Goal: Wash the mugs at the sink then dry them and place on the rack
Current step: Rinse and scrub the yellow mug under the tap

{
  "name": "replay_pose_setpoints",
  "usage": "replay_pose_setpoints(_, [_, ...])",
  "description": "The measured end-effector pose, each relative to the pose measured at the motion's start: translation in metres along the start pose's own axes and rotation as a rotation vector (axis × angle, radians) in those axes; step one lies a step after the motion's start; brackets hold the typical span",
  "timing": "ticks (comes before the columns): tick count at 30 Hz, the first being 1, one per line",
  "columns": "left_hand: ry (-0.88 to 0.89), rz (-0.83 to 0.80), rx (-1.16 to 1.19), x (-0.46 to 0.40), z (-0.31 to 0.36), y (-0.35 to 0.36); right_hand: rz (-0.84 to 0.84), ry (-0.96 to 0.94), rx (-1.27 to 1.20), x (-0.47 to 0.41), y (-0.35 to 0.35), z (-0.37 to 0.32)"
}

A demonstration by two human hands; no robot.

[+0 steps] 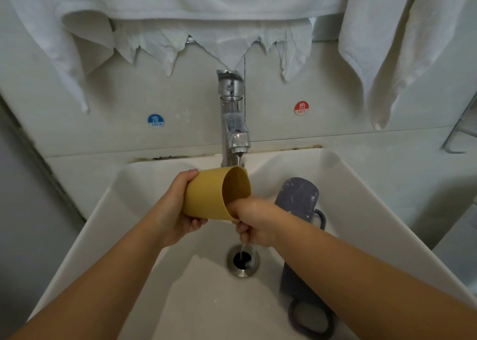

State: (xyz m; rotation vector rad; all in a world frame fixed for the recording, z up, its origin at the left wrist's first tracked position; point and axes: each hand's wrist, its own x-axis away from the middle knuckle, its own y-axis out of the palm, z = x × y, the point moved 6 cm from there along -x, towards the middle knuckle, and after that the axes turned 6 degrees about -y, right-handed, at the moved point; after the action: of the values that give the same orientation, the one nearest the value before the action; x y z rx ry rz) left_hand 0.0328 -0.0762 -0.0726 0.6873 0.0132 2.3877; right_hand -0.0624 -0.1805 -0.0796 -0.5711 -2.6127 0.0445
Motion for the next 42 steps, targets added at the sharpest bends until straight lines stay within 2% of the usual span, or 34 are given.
replay_pose_setpoints(3, [0.005,0.029,-0.005,-0.001,-0.003,0.003,0.040,0.000,0.079,-0.008,-0.005,0.000])
replay_pose_setpoints(11, [0.016,0.053,-0.023,0.000,0.002,0.008,0.367,-0.384,0.601,-0.004,-0.034,-0.028])
replay_pose_setpoints(13, [0.020,0.058,0.003,0.002,0.003,0.006,0.275,-0.323,0.475,-0.008,-0.028,-0.025])
replay_pose_setpoints(15, [0.040,0.065,0.024,0.002,0.003,0.004,0.094,-0.119,0.185,-0.009,-0.014,-0.011])
replay_pose_setpoints(17, [0.070,0.080,0.041,0.003,0.004,0.002,-0.010,0.028,-0.015,-0.005,-0.001,0.000])
replay_pose_setpoints(21, [0.135,0.078,0.119,0.005,0.007,0.006,-0.075,0.123,-0.224,0.000,0.011,0.006])
replay_pose_setpoints(24, [0.178,0.063,0.143,0.006,0.008,0.008,-0.096,0.107,-0.262,-0.001,0.013,0.003])
replay_pose_setpoints(28, [0.194,0.109,0.062,0.005,0.007,0.009,0.003,-0.013,0.018,-0.008,-0.004,-0.003])
replay_pose_setpoints(33, [0.157,0.129,0.017,0.002,0.008,0.009,0.300,-0.335,0.594,-0.009,-0.032,-0.027])
replay_pose_setpoints(34, [0.159,0.133,0.023,0.002,0.009,0.008,0.327,-0.347,0.625,-0.009,-0.033,-0.029])
replay_pose_setpoints(36, [0.163,0.136,0.061,0.004,0.011,0.007,0.255,-0.288,0.478,-0.010,-0.026,-0.024])
replay_pose_setpoints(39, [0.185,0.124,0.147,0.008,0.012,0.005,-0.018,-0.011,-0.052,-0.004,0.001,-0.005])
replay_pose_setpoints(42, [0.208,0.088,0.169,0.009,0.013,0.005,-0.164,0.105,-0.281,0.005,0.013,-0.001])
